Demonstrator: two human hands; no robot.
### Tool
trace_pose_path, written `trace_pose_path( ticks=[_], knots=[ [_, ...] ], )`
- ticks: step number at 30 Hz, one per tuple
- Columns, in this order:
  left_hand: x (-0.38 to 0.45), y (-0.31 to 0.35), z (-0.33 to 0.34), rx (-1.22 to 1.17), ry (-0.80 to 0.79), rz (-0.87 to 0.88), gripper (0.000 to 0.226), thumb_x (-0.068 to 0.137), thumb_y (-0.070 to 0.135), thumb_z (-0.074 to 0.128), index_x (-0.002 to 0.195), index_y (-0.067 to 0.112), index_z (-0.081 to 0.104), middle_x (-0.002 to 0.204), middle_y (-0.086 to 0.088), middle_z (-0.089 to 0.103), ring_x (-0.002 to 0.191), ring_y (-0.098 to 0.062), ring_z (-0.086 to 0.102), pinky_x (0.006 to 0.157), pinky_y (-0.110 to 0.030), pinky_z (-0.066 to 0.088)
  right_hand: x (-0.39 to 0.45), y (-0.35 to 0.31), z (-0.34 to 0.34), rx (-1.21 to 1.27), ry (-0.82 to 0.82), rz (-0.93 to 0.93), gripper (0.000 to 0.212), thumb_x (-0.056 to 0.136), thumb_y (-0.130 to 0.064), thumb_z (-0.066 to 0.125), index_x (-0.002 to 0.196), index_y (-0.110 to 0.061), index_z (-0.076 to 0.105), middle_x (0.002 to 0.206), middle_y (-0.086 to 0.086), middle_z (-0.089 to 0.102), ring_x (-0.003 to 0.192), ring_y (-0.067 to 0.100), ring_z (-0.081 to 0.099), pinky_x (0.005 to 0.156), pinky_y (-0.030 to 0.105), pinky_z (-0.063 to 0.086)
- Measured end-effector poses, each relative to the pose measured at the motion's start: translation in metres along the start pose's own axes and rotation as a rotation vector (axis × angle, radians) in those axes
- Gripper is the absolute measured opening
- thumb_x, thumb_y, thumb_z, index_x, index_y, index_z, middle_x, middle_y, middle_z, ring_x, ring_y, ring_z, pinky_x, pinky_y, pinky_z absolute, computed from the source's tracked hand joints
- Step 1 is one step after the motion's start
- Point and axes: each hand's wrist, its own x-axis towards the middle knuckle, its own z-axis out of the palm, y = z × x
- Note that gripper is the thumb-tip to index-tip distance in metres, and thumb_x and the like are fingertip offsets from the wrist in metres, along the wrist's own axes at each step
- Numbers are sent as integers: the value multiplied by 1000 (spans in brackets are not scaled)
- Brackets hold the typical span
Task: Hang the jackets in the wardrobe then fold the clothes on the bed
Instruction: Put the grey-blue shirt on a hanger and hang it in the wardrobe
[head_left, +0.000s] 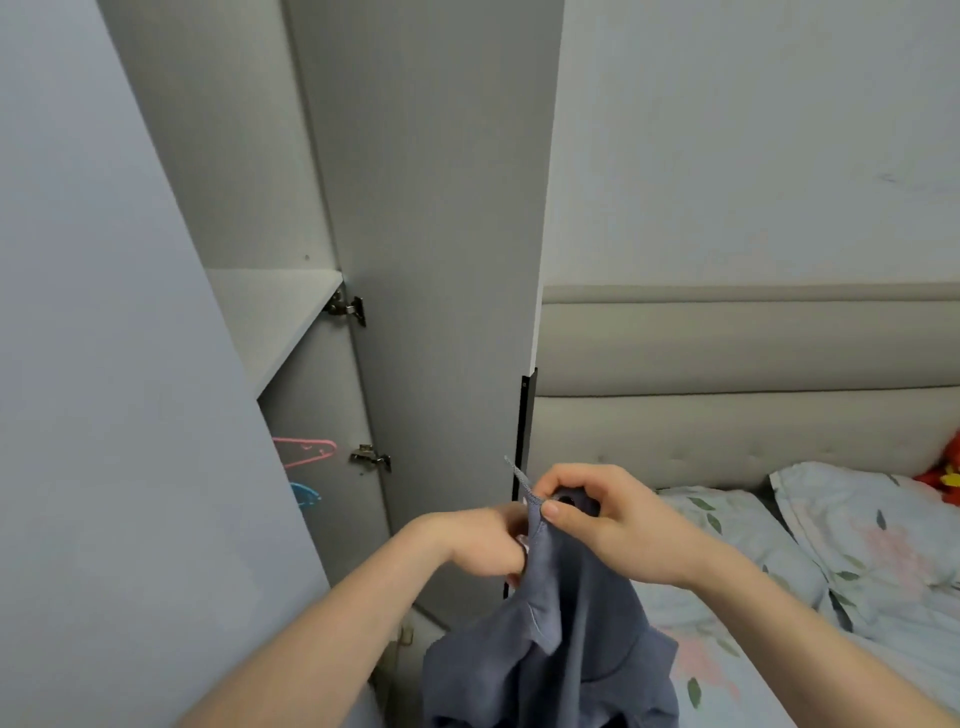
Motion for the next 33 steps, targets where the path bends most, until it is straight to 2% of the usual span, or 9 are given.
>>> trace_pose_path(
  ticks=[3, 7, 11, 13, 16, 19, 23, 29, 33],
  knots=[
    [-18, -19, -1, -113, 75, -20, 26, 89, 6, 60, 94, 32, 61, 95, 12, 67, 85, -15, 68, 73, -32, 60, 6, -8, 0, 19, 20, -21, 16, 100, -12, 63, 92, -23, 71, 87, -7, 71, 83, 5, 63, 80, 21, 49],
    [-48, -62, 4, -191, 503, -74, 14, 98, 23, 61, 88, 31, 58, 87, 12, 68, 59, -13, 55, 57, -29, 47, 6, 8, 1, 91, -2, 18, 16, 100, -16, 64, 87, -23, 71, 80, -1, 67, 72, 8, 54, 71, 28, 44],
    [-74, -83, 23, -30, 825, -127, 8, 97, 26, 56, 91, 31, 58, 76, 12, 64, 55, -5, 46, 59, -33, 42, 22, 44, 21, 122, -265, 139, 14, 95, -27, 67, 87, -15, 66, 79, -5, 61, 74, 9, 53, 86, 30, 37],
    [-84, -87, 29, 5, 891, -146, 8, 97, 29, 54, 91, 34, 58, 76, 15, 64, 58, -5, 50, 60, -34, 44, 39, 58, 32, 203, -403, 190, 33, 87, -33, 72, 99, -3, 65, 85, 1, 63, 81, 13, 56, 92, 32, 32],
    [-95, -99, 27, 10, 916, -157, 8, 96, 28, 55, 92, 33, 60, 76, 18, 65, 63, -5, 55, 65, -34, 49, 69, 60, 45, 437, -527, 278, 30, 77, -12, 70, 106, -3, 67, 93, 10, 66, 87, 19, 59, 78, 27, 47],
    [-99, -110, 19, 102, 911, -192, 5, 95, 28, 59, 91, 30, 58, 71, 21, 60, 61, -4, 48, 64, -34, 45, 111, 63, 66, 534, -411, 321, 37, 63, -3, 54, 96, -7, 70, 86, 9, 63, 79, 18, 56, 66, 23, 44],
    [-99, -130, 10, 200, 934, -288, 13, 93, 36, 55, 87, 26, 50, 72, 10, 58, 69, -14, 52, 68, -38, 50, 184, 83, 106, 356, -204, 342, 30, 88, 6, 41, 93, -11, 66, 76, 10, 64, 63, 22, 58, 60, 29, 48],
    [-95, -152, 0, 270, 902, -375, 19, 95, 31, 57, 81, 25, 46, 74, 8, 53, 73, -18, 49, 68, -38, 44, 288, 97, 160, 112, -241, 280, 31, 93, -3, 57, 119, -19, 60, 121, 6, 67, 95, 19, 60, 83, 33, 50],
    [-90, -165, -1, 269, 860, -425, 23, 97, 27, 56, 78, 22, 43, 74, 6, 50, 71, -17, 46, 64, -34, 35, 339, 90, 185, -25, -305, 240, 65, 97, -27, 68, 154, -14, 39, 149, 10, 51, 129, 26, 57, 109, 29, 43]
  ],
)
